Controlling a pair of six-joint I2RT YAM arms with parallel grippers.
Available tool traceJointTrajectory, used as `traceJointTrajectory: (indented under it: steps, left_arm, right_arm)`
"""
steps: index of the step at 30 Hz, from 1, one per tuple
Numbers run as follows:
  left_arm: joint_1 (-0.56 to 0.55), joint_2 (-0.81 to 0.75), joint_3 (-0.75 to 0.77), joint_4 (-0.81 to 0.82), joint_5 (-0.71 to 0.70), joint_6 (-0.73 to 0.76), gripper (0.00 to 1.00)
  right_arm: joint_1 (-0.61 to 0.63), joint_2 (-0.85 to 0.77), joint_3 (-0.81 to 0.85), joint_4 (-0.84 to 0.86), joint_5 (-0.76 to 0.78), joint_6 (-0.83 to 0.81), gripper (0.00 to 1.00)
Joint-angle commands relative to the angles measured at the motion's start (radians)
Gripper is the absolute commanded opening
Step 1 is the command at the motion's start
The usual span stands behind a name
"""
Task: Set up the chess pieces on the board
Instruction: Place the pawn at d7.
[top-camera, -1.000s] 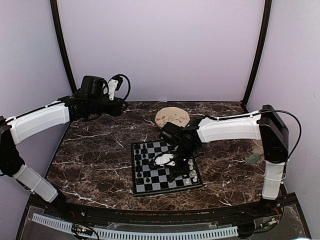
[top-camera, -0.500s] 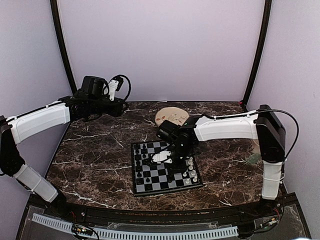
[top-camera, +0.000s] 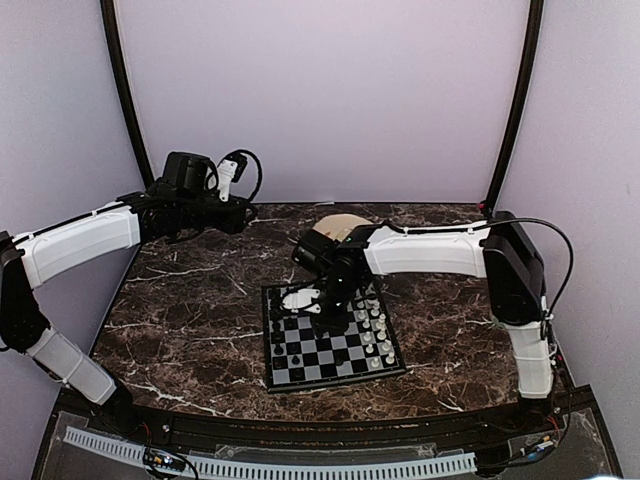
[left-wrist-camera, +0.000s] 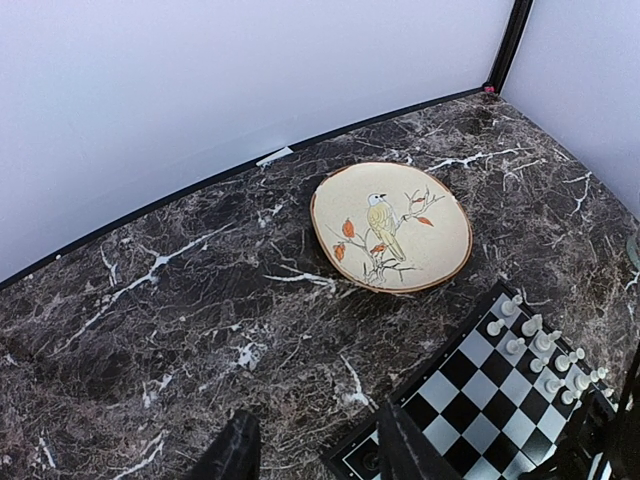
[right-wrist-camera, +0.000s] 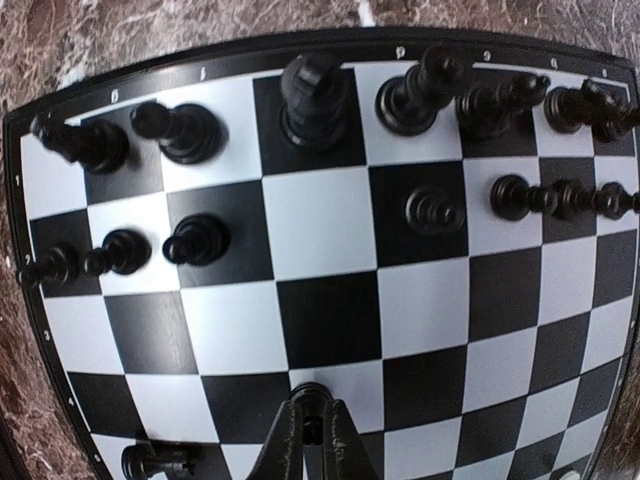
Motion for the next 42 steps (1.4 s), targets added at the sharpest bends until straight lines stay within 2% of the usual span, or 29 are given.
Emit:
traceJointTrajectory:
  steps: [1, 21, 42]
  left_arm:
    - [-0.002, -0.007, 0.003, -0.011, 0.009, -0.001, 0.42]
    - [-0.002, -0.008, 0.005, -0.013, 0.010, 0.001, 0.42]
    - [-0.002, -0.007, 0.007, -0.015, 0.015, 0.002, 0.42]
  right_arm:
    - [0.007, 0.046, 0.084, -0.024, -0.062, 0.013, 0.05]
    - [0.031, 0.152, 0.258, -0.055, -0.127, 0.020, 0.06]
    - [0.039, 0.190, 0.281, -0.026, -0.107, 0.043, 0.09]
